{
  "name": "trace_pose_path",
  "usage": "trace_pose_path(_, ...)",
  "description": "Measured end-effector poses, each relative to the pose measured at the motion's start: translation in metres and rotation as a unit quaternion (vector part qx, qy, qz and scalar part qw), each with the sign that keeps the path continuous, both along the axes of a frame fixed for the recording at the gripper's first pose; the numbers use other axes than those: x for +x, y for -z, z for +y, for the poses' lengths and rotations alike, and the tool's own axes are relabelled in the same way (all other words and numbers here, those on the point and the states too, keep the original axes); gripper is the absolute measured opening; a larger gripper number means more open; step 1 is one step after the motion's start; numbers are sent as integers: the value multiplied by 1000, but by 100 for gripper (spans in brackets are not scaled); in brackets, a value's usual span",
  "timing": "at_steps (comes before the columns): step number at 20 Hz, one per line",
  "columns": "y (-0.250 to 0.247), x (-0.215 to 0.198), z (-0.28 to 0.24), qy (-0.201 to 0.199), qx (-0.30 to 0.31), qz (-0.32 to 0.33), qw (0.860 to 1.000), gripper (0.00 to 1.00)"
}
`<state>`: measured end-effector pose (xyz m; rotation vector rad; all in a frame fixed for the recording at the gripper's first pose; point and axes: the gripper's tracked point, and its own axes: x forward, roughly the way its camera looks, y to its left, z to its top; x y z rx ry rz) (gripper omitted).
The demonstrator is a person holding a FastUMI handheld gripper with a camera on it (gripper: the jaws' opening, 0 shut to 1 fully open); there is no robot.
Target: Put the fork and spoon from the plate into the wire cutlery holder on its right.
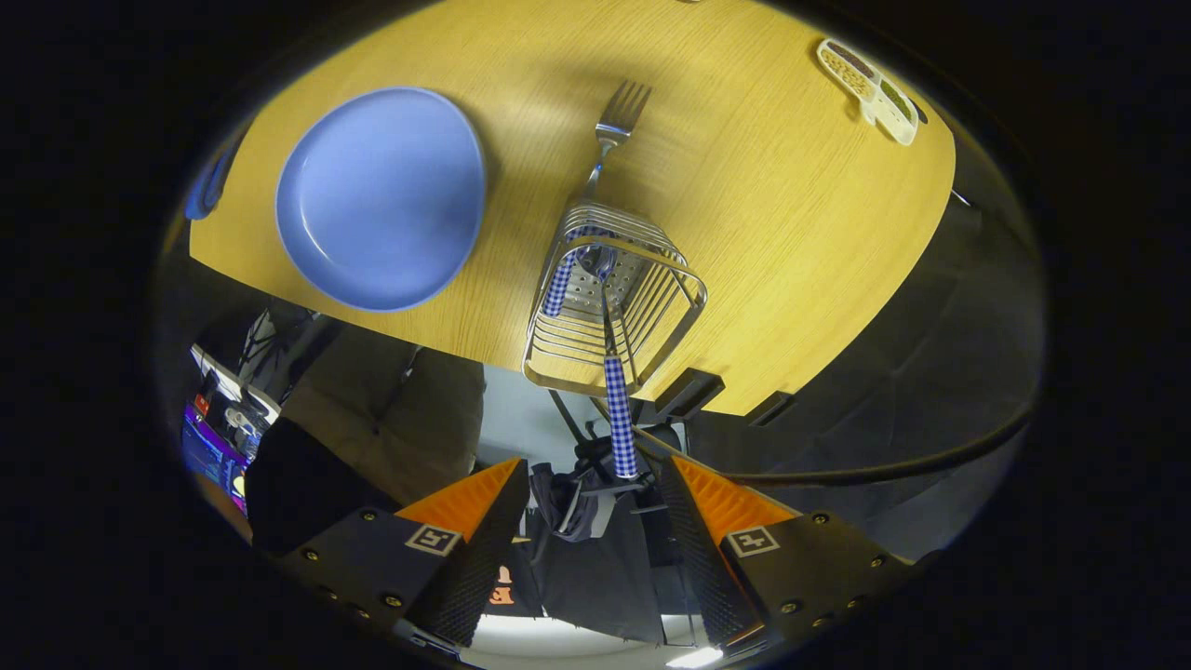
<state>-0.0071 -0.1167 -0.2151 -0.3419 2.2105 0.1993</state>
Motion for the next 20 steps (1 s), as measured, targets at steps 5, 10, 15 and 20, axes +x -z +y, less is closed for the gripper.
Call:
trace_pose_path(5,-26,-4,14,44,42,-73,995,88)
trace_pose_path(10,-49,-9,39,99,85,-247,960,98)
trace_pose_path(15,-73,11,65,152,97,-487,854,98)
trace_pose_path(20,-136,27,62,187,75,-726,658,97)
